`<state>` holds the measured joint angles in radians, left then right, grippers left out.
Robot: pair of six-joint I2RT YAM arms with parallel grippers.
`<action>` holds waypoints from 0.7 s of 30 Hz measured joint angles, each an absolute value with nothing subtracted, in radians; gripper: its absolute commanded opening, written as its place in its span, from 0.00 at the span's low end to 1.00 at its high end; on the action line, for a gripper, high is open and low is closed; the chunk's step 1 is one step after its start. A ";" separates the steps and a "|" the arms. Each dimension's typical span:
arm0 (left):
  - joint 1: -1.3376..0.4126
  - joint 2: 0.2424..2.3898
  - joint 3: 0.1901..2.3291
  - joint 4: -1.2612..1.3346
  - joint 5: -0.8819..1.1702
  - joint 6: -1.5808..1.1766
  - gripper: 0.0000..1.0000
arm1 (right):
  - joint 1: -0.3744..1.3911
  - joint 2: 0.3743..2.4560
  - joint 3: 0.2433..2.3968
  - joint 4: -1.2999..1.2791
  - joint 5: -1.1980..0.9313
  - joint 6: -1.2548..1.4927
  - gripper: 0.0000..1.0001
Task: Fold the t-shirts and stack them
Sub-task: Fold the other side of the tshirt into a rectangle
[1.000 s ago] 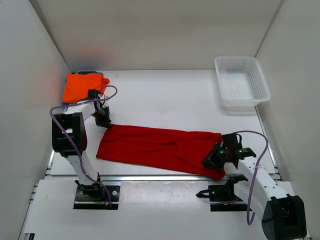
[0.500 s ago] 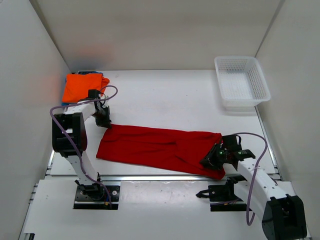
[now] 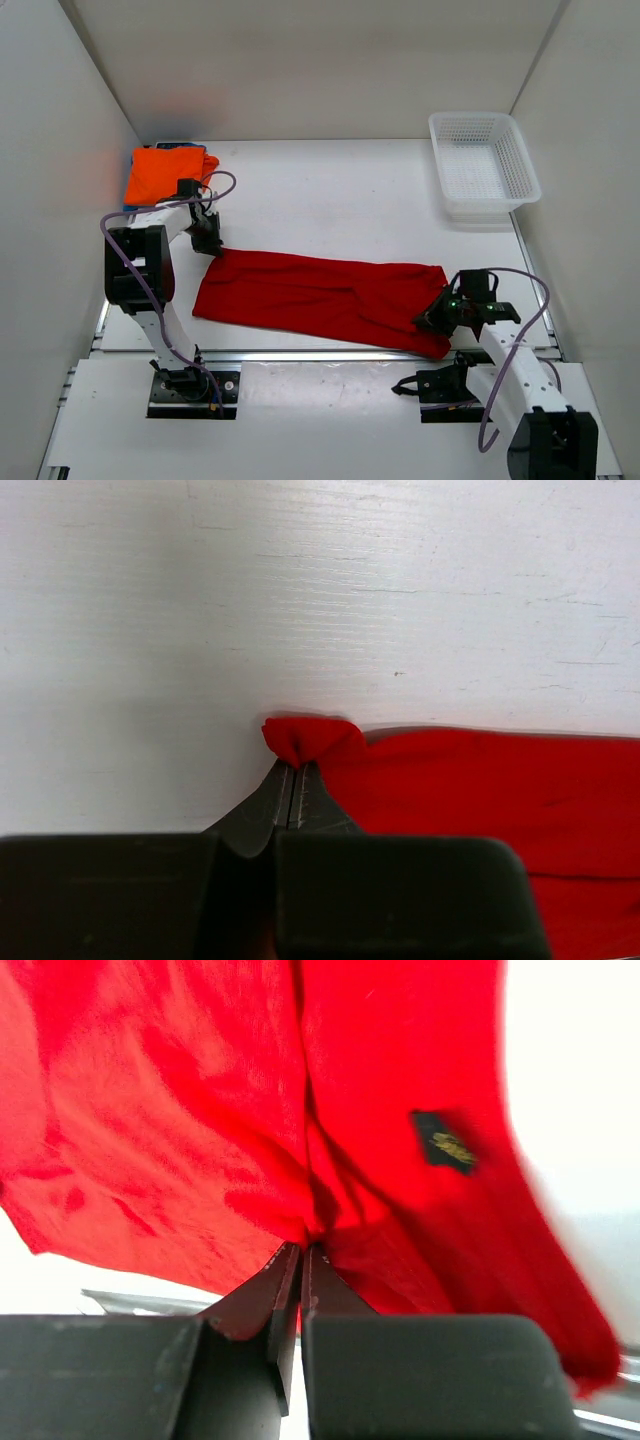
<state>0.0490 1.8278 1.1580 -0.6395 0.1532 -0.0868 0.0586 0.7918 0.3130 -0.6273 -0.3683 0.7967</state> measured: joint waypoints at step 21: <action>0.050 1.824 1.259 -0.709 0.196 -0.080 0.41 | -0.029 0.781 0.362 -0.781 -0.339 0.711 0.23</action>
